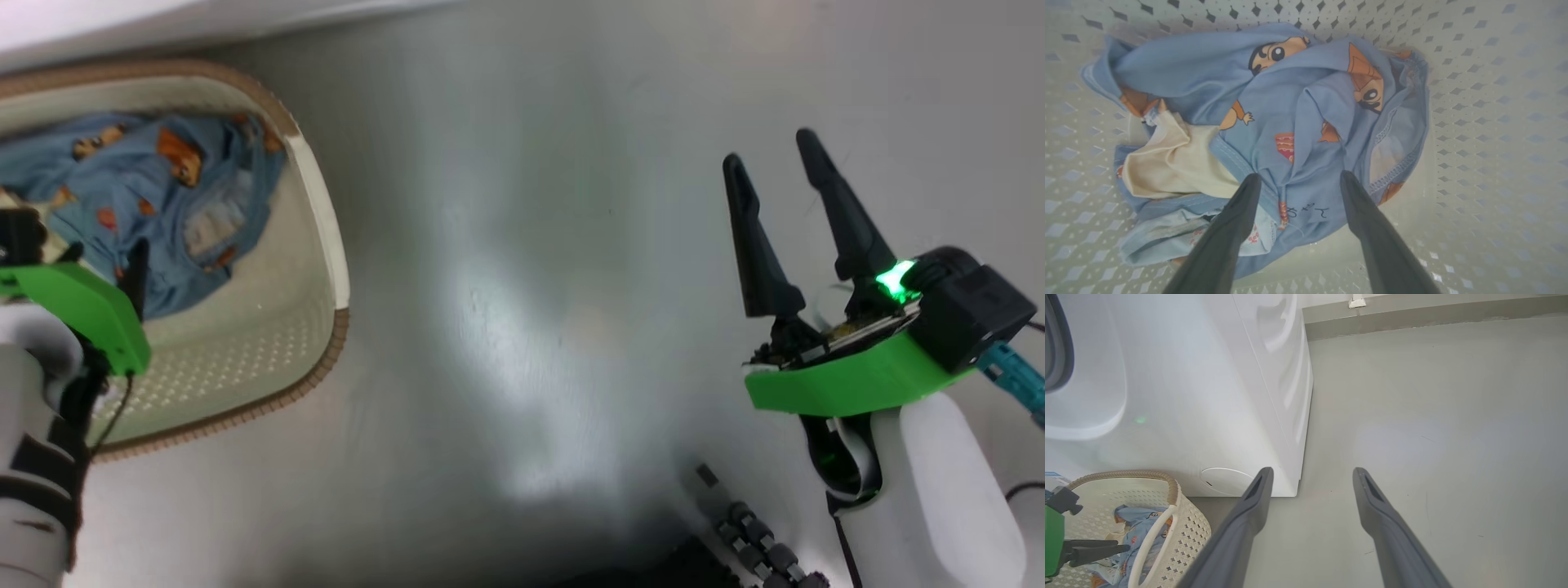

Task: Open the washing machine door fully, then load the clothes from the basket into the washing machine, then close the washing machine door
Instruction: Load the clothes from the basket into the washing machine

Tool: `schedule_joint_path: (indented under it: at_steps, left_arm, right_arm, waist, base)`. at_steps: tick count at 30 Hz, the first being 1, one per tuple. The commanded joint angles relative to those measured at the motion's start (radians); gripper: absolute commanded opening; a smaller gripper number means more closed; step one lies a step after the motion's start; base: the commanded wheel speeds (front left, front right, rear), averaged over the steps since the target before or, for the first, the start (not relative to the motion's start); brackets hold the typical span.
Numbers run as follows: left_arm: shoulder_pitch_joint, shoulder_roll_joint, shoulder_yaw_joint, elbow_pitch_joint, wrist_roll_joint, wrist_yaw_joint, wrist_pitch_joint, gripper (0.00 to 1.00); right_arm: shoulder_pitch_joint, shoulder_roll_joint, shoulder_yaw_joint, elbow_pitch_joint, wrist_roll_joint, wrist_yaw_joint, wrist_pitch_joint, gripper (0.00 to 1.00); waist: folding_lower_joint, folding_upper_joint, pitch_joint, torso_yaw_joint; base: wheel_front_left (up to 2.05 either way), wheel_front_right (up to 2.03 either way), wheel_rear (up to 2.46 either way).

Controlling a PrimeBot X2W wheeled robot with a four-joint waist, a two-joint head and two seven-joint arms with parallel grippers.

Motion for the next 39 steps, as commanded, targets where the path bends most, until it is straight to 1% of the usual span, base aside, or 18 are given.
schedule_joint_path:
  at_steps: [1, 6, 14, 24, 30, 31, 32, 33, 34, 36, 39]
  left_arm:
    - [-0.006, 0.059, 0.01, 0.014, 0.008, 0.007, -0.017, 1.0]
    - [-0.051, 0.068, 0.004, 0.04, 0.006, 0.003, -0.024, 1.0]
    - [-0.096, 0.054, -0.022, 0.065, -0.008, -0.02, -0.033, 1.0]
    - [-0.143, 0.043, -0.086, 0.073, -0.008, -0.029, -0.051, 1.0]
    - [-0.158, 0.024, -0.124, 0.081, -0.01, -0.029, -0.052, 1.0]
    - [-0.159, 0.02, -0.131, 0.082, -0.009, -0.029, -0.052, 0.91]
    - [-0.159, 0.015, -0.14, 0.084, -0.007, -0.029, -0.05, 0.63]
    - [-0.16, 0.012, -0.145, 0.085, -0.008, -0.029, -0.051, 0.48]
    - [-0.16, 0.009, -0.15, 0.086, -0.01, -0.029, -0.052, 0.4]
    - [-0.157, 0.001, -0.161, 0.089, -0.012, -0.029, -0.05, 0.0]
    - [-0.151, 0.002, -0.172, 0.093, -0.015, -0.029, -0.055, 0.0]
  right_arm:
    - [0.014, 0.006, 0.011, -0.035, -0.004, 0.003, -0.005, 1.0]
    - [0.015, 0.006, 0.005, -0.049, -0.009, 0.003, -0.005, 1.0]
    - [0.021, 0.006, -0.003, -0.057, -0.021, 0.003, -0.005, 1.0]
    - [0.028, 0.006, -0.006, -0.064, -0.036, 0.003, -0.005, 1.0]
    - [0.046, 0.006, -0.018, -0.072, -0.047, 0.003, -0.005, 1.0]
    - [0.047, 0.006, -0.019, -0.072, -0.048, 0.003, -0.005, 1.0]
    - [0.049, 0.006, -0.02, -0.073, -0.049, 0.003, -0.005, 1.0]
    - [0.05, 0.006, -0.022, -0.074, -0.049, 0.003, -0.005, 1.0]
    - [0.05, 0.005, -0.023, -0.074, -0.05, 0.003, -0.005, 1.0]
    - [0.051, 0.004, -0.025, -0.074, -0.052, 0.003, -0.005, 1.0]
    - [0.051, 0.002, -0.027, -0.074, -0.054, 0.003, -0.005, 1.0]
  waist:
    - [-0.0002, 0.0, 0.082, -0.009]
    - [-0.0002, 0.0, 0.113, -0.012]
    - [-0.0002, 0.0, 0.14, -0.003]
    - [-0.0002, 0.0, 0.164, -0.01]
    - [-0.0002, 0.0, 0.164, -0.009]
    - [-0.0002, 0.0, 0.164, -0.009]
    - [-0.0002, 0.0, 0.164, -0.008]
    - [-0.0002, 0.0, 0.165, -0.007]
    - [-0.0002, 0.0, 0.165, -0.006]
    - [-0.0002, 0.0, 0.165, -0.002]
    - [-0.0002, 0.0, 0.164, 0.002]
  base:
    - [0.0, 0.0, 0.0]
    - [0.0, 0.0, 0.0]
    - [0.0, 0.0, 0.0]
    - [0.0, 0.0, 0.0]
    - [0.0, 0.0, 0.0]
    - [0.0, 0.0, 0.0]
    - [0.0, 0.0, 0.0]
    - [0.0, 0.0, 0.0]
    - [0.0, 0.0, 0.0]
    - [0.0, 0.0, 0.0]
    - [0.0, 0.0, 0.0]
